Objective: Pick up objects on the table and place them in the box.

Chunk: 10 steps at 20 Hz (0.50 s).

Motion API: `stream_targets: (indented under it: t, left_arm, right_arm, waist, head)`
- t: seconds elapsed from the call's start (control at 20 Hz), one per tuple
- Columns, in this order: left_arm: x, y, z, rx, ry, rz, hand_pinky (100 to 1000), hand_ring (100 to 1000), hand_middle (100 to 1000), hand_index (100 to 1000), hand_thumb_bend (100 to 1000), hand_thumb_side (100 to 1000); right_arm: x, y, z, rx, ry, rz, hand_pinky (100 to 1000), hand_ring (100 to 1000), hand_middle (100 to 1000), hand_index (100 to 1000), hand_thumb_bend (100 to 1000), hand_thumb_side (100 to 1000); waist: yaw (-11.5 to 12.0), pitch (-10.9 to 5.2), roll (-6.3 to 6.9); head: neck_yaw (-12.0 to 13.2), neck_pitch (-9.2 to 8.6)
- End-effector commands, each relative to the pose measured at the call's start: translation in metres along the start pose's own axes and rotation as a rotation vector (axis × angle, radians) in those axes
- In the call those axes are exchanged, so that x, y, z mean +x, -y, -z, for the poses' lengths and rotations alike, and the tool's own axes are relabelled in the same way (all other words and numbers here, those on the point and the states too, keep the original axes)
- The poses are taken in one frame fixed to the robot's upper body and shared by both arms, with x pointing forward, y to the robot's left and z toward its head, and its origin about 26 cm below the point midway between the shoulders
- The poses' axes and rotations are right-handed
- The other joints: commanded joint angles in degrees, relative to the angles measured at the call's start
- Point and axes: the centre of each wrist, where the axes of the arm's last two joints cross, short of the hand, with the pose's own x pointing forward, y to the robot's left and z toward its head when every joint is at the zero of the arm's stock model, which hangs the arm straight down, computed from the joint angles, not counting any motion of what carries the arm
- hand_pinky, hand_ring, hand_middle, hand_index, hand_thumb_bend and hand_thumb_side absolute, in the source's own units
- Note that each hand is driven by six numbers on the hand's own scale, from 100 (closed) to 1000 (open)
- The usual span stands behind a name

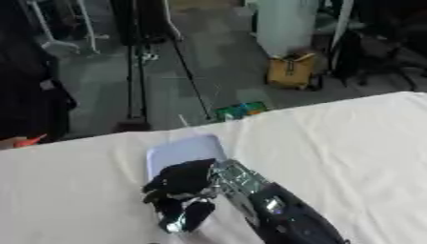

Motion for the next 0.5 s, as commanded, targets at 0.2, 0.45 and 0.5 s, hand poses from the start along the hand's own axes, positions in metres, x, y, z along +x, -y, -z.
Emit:
stream_targets:
  t: [0.2,0.45,0.5]
  left_arm:
    - [0.0033,-0.0035,0.0065,0.004,0.03,0.003,1000,1000,1000,901,100,1000]
    - [0.0034,-0.0034,0.0066,0.005,0.03,0.002,1000,1000,1000,901,100,1000]
    - [0.0034,-0.0035,0.0066,0.005,0.03,0.002,1000,1000,1000,901,100,1000]
  right_arm:
    - [-0.0018,0.0045,0.0005,0.218,0.164,-0.119,1000,1000,1000,1000,169,942]
    - [-0.0015,0.0003,0.0016,0.239,0.162,-0.116,1000,1000,1000,1000,168,951]
    - [-0.0015,-0.0002,0.0017,0.242,0.162,-0.115,1000,1000,1000,1000,168,951]
  waist:
    - [0.1,-0.99,-0.03]
    - [0.2,-0.96,-0.1]
    - [0.2,-0.96,-0.11]
  head:
    - [0.1,-0.64]
    - [0.3,-0.64]
    - [0.3,-0.64]
